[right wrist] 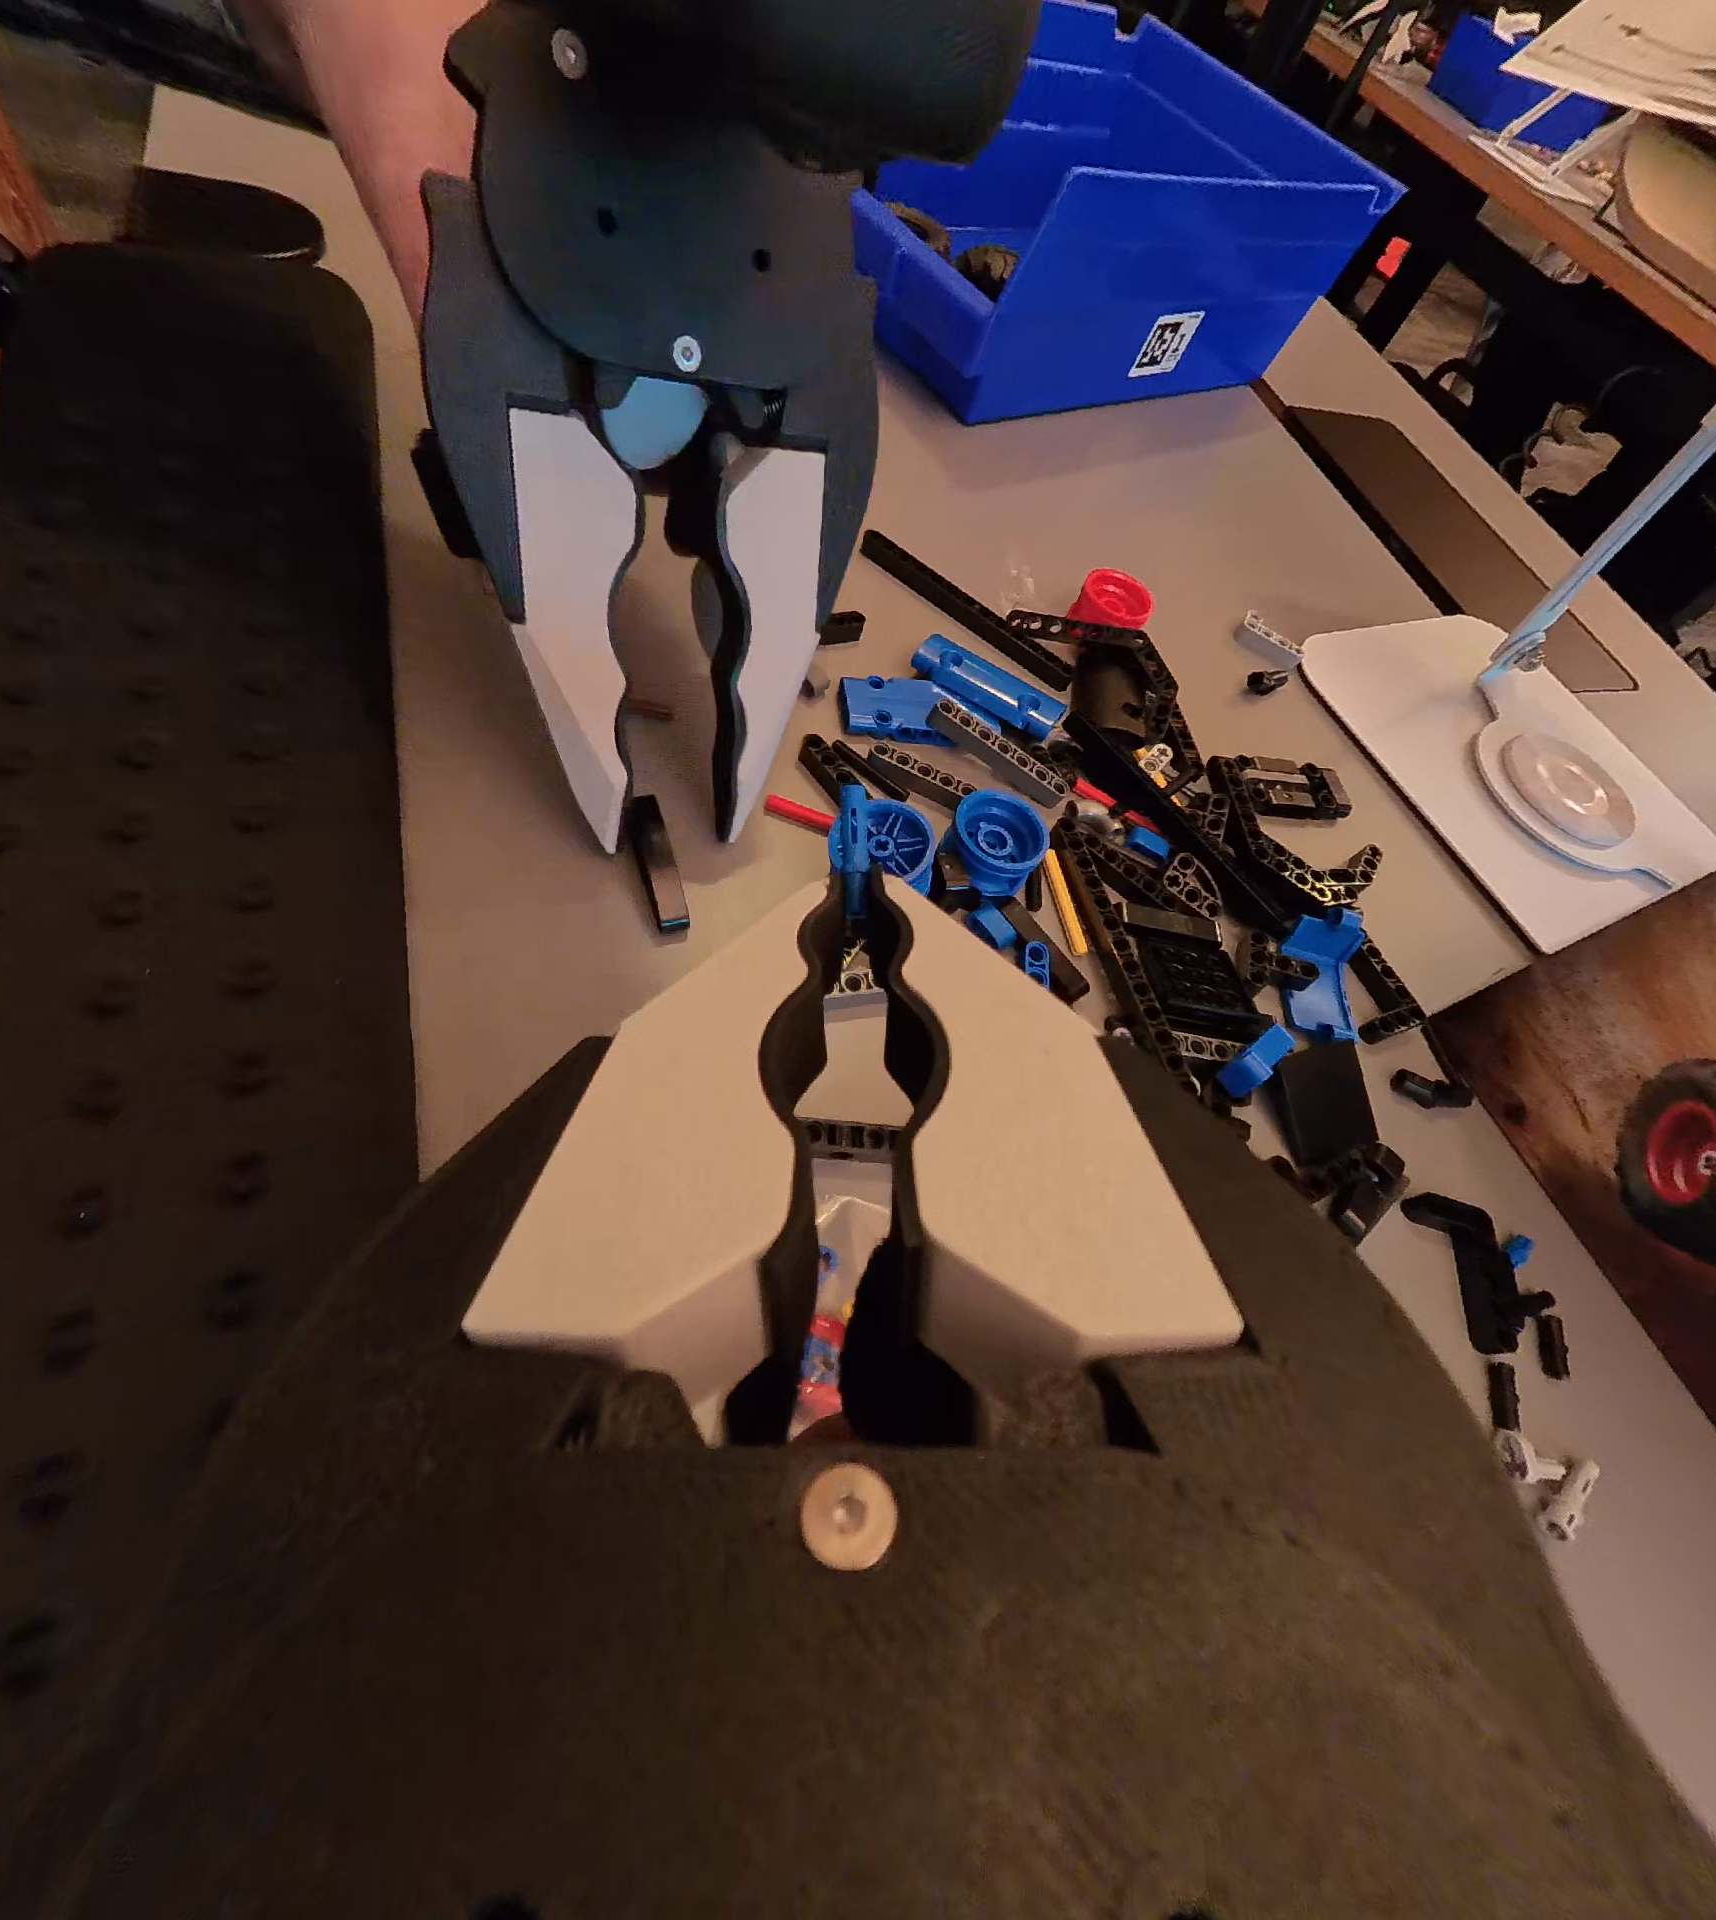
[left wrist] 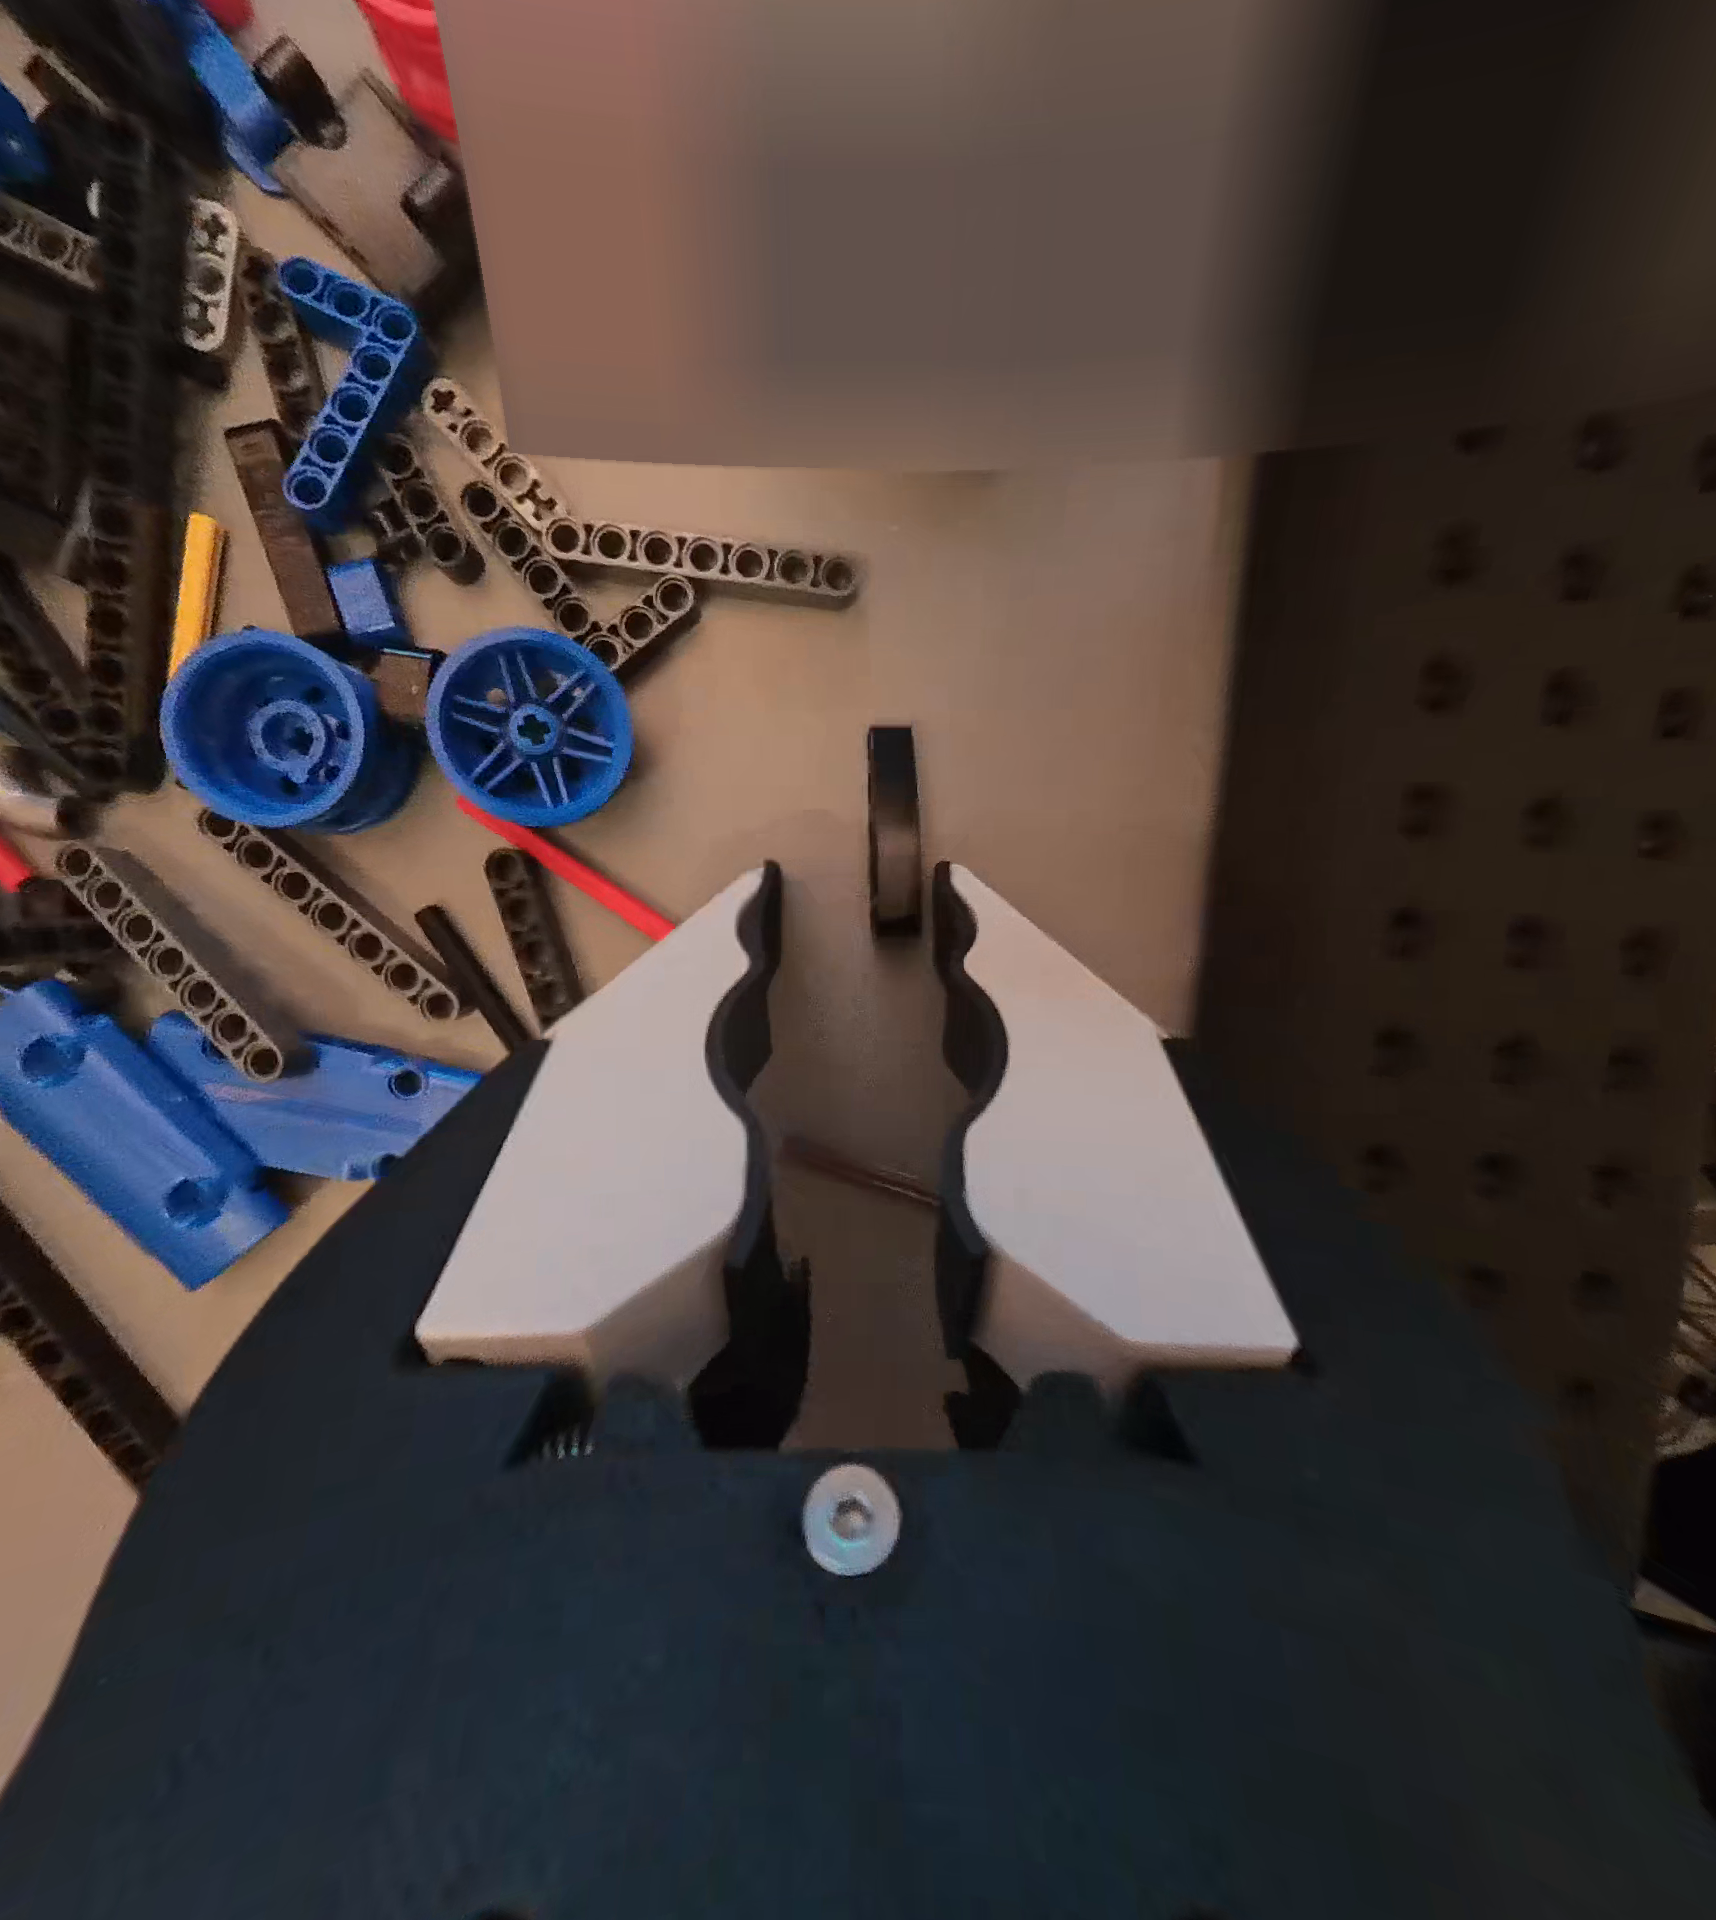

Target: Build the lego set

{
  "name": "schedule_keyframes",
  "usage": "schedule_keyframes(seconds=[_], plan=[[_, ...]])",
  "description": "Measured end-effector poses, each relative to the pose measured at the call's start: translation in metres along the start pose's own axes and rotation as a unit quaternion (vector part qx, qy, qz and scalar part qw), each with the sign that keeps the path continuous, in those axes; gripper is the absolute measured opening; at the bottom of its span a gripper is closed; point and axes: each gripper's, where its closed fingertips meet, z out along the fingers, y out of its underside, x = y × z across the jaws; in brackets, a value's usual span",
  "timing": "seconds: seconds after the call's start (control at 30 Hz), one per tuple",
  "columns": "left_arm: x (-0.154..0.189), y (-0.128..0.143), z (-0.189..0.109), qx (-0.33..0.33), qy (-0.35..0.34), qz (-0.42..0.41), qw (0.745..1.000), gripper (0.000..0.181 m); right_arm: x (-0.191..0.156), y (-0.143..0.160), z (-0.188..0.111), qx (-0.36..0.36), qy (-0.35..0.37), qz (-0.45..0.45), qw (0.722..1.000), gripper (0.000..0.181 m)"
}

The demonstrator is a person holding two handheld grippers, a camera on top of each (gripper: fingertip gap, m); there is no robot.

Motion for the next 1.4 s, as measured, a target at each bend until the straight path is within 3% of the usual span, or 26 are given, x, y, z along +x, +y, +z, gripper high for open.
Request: schedule_keyframes(seconds=[0.2,0.37,0.5,0.8,0.97,1.13,1.27,1.4], plan=[[-0.011,0.003,-0.003,0.018,-0.021,-0.021,0.999,0.021,-0.001,0.0,0.0,0.0,-0.005,0.001,1.0,0.002],[-0.012,-0.005,-0.013,0.071,0.004,-0.045,0.996,0.013,-0.003,0.0,0.001,-0.001,-0.008,0.0,1.0,0.002],[-0.015,-0.006,-0.012,0.069,0.016,-0.035,0.997,0.0,-0.002,0.001,0.001,-0.002,-0.006,0.002,1.0,0.002],[-0.026,-0.012,0.002,0.039,-0.024,0.008,0.999,0.0,-0.001,0.002,0.001,-0.005,-0.006,0.002,1.0,0.002],[-0.016,-0.016,-0.014,0.071,-0.021,0.02,0.997,0.011,-0.002,0.003,0.001,-0.006,-0.008,0.003,1.0,0.002],[-0.01,-0.002,-0.005,0.032,-0.043,0.069,0.996,0.03,-0.005,0.004,0.003,-0.011,-0.015,-0.002,1.0,0.002],[-0.012,-0.005,0.002,0.028,-0.074,0.103,0.992,0.015,-0.005,0.006,0.004,-0.013,-0.014,0.001,1.0,0.002],[-0.011,-0.006,0.003,0.04,-0.081,0.11,0.99,0.014,-0.006,0.007,0.006,-0.017,-0.018,0.001,1.0,0.002]])
